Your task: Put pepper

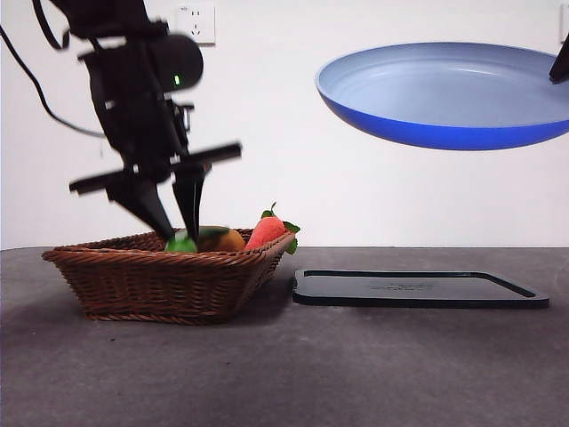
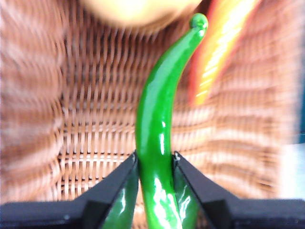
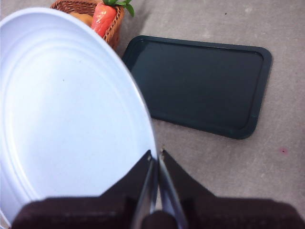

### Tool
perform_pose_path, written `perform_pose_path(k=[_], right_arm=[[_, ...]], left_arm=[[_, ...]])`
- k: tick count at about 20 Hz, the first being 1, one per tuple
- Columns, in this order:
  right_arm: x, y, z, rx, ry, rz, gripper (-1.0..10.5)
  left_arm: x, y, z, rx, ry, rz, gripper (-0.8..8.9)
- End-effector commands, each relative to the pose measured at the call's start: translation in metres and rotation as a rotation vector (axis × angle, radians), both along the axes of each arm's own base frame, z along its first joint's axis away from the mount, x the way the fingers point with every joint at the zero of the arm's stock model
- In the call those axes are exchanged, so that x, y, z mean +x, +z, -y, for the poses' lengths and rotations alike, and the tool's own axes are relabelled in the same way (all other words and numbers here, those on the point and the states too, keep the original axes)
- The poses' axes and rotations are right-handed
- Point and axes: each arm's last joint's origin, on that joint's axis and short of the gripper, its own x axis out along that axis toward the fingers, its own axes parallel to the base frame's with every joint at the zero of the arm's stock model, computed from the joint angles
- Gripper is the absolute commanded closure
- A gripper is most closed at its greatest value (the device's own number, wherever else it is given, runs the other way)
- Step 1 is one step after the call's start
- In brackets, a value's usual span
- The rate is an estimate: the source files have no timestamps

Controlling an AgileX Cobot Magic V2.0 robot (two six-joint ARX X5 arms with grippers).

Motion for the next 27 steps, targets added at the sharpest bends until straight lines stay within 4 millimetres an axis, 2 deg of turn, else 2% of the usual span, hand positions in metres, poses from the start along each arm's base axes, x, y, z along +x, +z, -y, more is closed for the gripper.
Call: perform_pose_path(k=[1, 4, 6, 10, 14, 16, 19, 22, 25, 27], right_arm=[[0.006, 0.002, -0.001, 0.012, 0.002, 0.005, 9.4], [0.016, -0.005, -0.001, 0.017, -0.005, -0.039, 9.4], [0.029, -0.016, -0.002, 0.031, -0.022, -0.1, 9.4], [0.062, -0.047, -0.01, 0.071, -0.048, -0.229, 9.4], [0.081, -0.071, -0.029, 0.098, -0.039, -0.321, 9.4], [0.083, -0.075, -0.041, 0.107, -0.018, -0.334, 9.4], [0.082, -0.074, -0.053, 0.119, 0.008, -0.331, 9.4], [0.081, -0.074, -0.055, 0.118, 0.015, -0.336, 9.4], [0.08, -0.074, -0.055, 0.117, 0.014, -0.339, 9.4], [0.08, -0.074, -0.055, 0.117, 0.014, -0.339, 9.4]], left_arm=[[-0.002, 0.021, 0.002, -0.032, -0.018, 0.061, 7.45], [-0.012, 0.046, 0.0, -0.129, -0.063, 0.106, 7.45], [-0.021, 0.063, 0.001, -0.2, -0.107, 0.139, 7.45], [-0.043, 0.087, 0.016, -0.259, -0.242, 0.197, 7.44], [-0.063, 0.084, 0.05, -0.222, -0.399, 0.208, 7.44], [-0.072, 0.076, 0.07, -0.153, -0.457, 0.233, 7.44], [-0.073, 0.056, 0.089, -0.081, -0.505, 0.204, 7.44], [-0.07, 0.036, 0.099, -0.055, -0.521, 0.152, 7.44], [-0.07, 0.034, 0.1, -0.037, -0.516, 0.156, 7.34], [-0.07, 0.034, 0.1, -0.028, -0.512, 0.16, 6.55]])
